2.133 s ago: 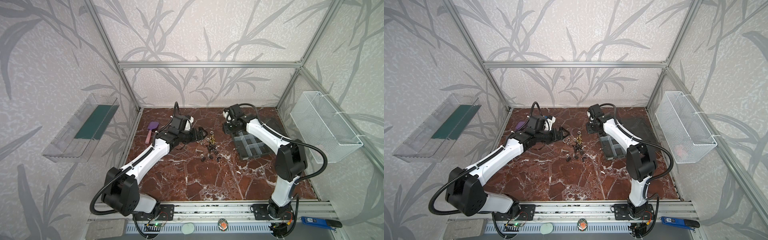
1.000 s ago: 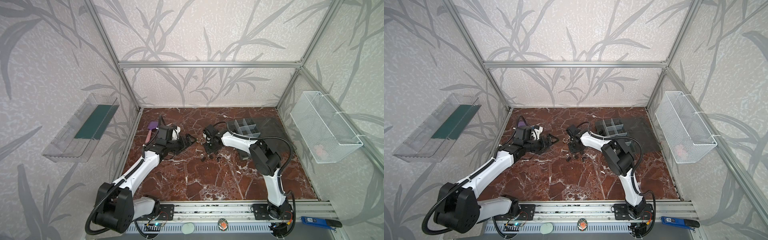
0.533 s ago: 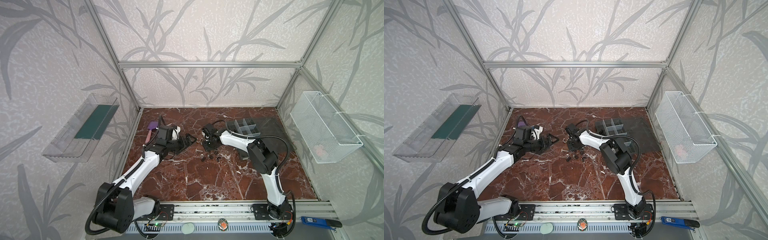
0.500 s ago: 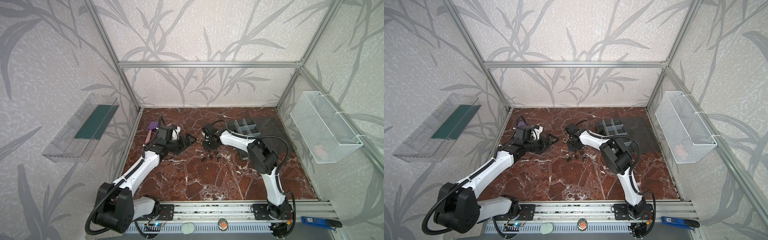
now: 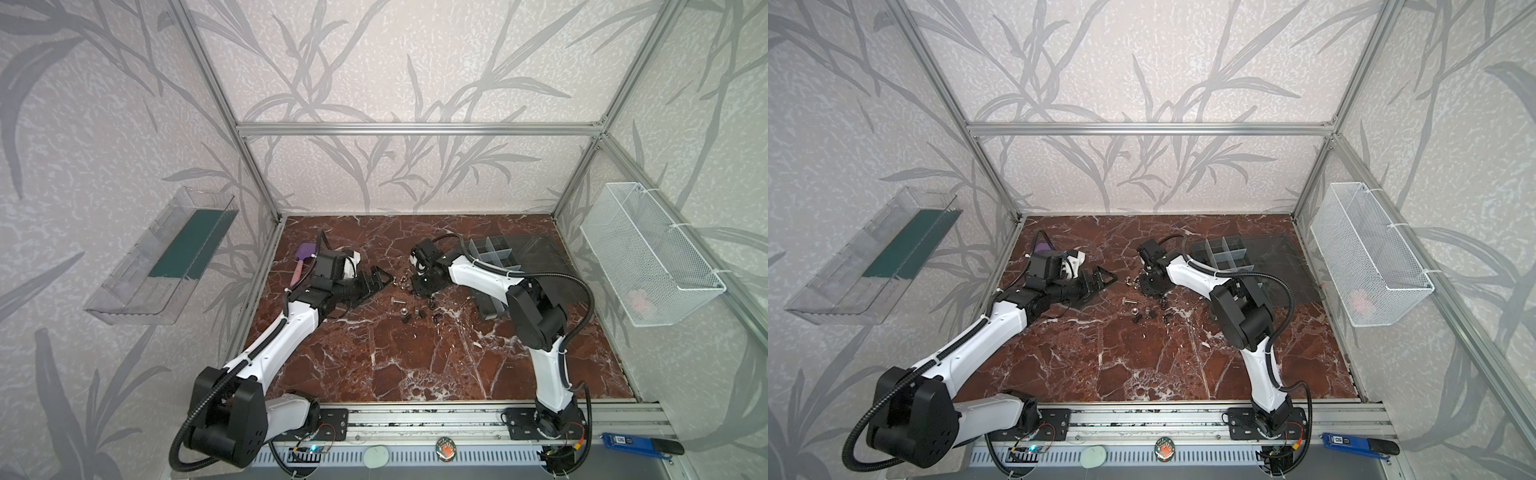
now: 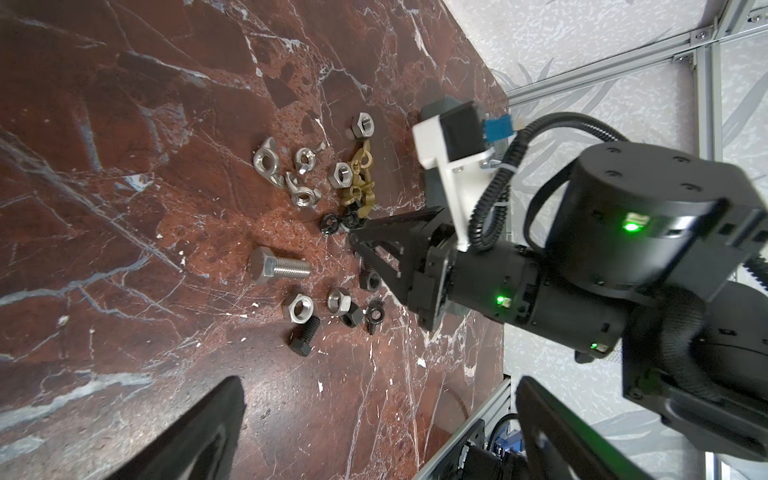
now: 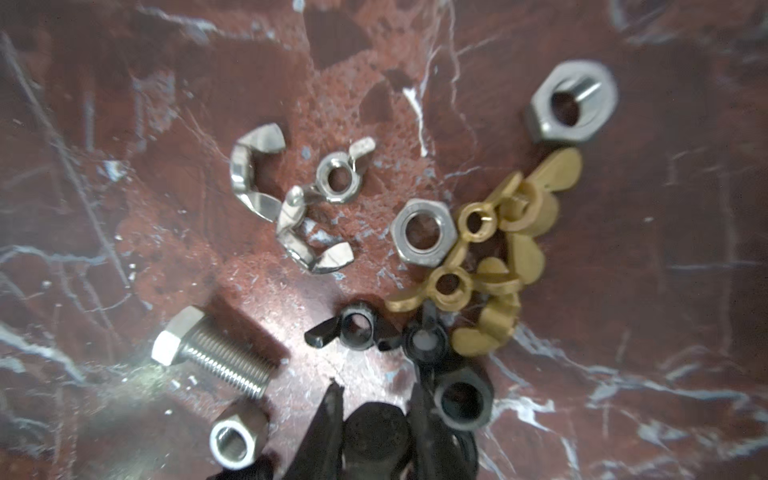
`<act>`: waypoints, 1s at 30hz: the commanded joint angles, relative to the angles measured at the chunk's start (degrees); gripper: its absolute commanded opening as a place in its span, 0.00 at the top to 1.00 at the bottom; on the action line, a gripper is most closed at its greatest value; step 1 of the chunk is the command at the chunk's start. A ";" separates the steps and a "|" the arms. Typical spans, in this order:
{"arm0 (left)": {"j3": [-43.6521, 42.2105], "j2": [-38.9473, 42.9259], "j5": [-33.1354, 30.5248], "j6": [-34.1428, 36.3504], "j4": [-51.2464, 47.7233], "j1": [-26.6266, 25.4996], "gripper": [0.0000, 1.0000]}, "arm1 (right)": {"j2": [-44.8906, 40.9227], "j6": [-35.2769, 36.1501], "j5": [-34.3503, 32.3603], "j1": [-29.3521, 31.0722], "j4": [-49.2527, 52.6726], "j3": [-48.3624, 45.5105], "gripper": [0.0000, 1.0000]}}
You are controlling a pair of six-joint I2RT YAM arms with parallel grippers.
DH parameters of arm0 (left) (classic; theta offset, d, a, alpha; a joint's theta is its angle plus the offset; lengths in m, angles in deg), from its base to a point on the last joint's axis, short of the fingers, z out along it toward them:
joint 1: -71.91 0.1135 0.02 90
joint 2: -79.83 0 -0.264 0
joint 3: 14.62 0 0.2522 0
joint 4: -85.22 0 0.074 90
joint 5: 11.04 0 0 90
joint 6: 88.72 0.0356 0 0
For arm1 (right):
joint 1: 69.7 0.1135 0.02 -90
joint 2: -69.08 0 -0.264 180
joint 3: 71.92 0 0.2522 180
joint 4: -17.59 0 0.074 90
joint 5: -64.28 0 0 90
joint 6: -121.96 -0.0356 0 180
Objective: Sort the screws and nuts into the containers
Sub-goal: 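Carry the black bolt to the organizer box compartment and release it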
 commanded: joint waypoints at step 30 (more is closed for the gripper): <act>25.54 -21.01 -4.77 5.64 -1.64 -14.55 0.01 | 3.86 5.46 1.72 -23.41 1.75 7.58 0.81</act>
